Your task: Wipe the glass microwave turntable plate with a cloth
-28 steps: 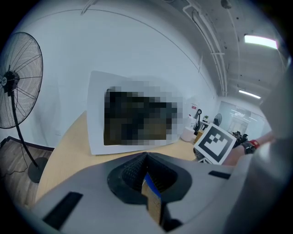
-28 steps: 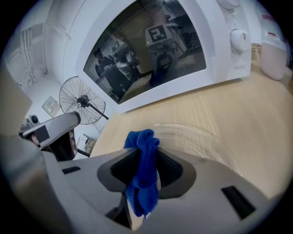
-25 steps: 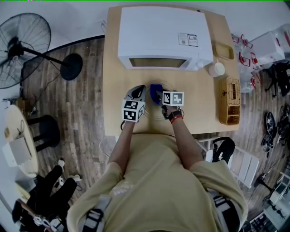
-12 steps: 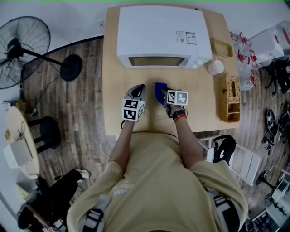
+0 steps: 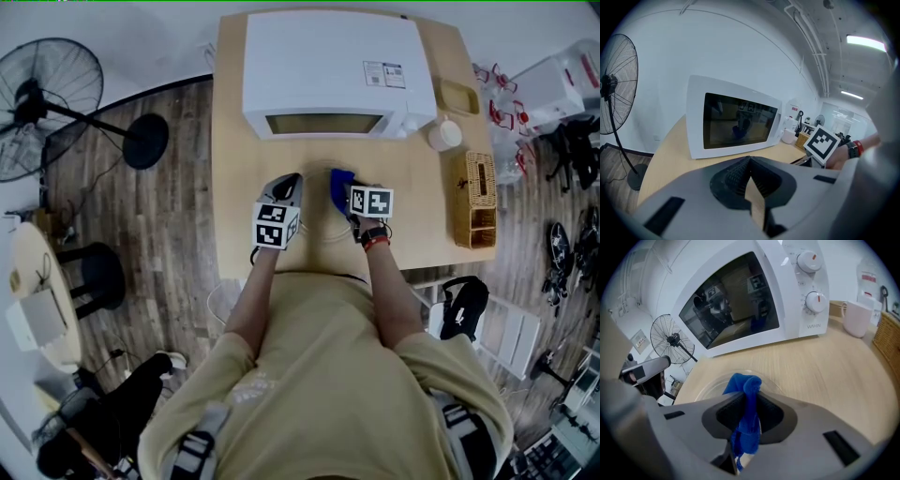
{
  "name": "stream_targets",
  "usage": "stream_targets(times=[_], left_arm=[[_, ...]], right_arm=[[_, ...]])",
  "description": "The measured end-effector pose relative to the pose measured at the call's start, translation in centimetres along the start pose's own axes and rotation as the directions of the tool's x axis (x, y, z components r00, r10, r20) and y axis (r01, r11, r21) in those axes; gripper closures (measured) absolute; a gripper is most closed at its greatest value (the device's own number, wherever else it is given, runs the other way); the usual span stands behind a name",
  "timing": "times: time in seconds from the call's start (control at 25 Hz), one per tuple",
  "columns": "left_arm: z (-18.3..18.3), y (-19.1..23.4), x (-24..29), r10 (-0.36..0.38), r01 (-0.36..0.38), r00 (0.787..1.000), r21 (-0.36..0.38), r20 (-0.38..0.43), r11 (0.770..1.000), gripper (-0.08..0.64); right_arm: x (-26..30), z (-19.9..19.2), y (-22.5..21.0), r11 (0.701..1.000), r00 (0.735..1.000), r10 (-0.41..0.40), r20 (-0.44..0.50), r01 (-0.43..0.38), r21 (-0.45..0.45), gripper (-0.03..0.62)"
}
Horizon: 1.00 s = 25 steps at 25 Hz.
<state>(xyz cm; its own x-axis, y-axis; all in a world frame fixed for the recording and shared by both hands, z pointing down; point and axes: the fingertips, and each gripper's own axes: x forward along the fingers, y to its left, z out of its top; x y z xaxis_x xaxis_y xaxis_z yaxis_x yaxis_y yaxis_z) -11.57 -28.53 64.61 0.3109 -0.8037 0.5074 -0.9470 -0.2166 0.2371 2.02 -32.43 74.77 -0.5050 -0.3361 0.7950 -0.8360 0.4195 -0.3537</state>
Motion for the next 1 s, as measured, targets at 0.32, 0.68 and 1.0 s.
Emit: stream_targets(times=[0.32,0.68,1.0], left_arm=[[-0.3,-0.3,-0.5,-0.009,0.009,1.000,0.003,0.006,1.000,0.541],[-0.9,-0.2,-1.7,-0.010,0.010,1.000,-0.006,0.008,1.000,0.541],[-1.2,0.6,-2.9,0.009,-0.009,1.000,-0.029,0.017,1.000,0.541]], right_arm=[[-1.3,-0.4,-1.7,0.996,0.996,-0.086,0.000,0.086,-0.038,0.512],[-2.6,-0.4,-1.3,0.998,0.998,-0.062,0.023,0.062,0.000,0.520],[-3.2,0.3,3.0,0.982,0.988,0.124,0.092,-0.136,0.135,0.522]])
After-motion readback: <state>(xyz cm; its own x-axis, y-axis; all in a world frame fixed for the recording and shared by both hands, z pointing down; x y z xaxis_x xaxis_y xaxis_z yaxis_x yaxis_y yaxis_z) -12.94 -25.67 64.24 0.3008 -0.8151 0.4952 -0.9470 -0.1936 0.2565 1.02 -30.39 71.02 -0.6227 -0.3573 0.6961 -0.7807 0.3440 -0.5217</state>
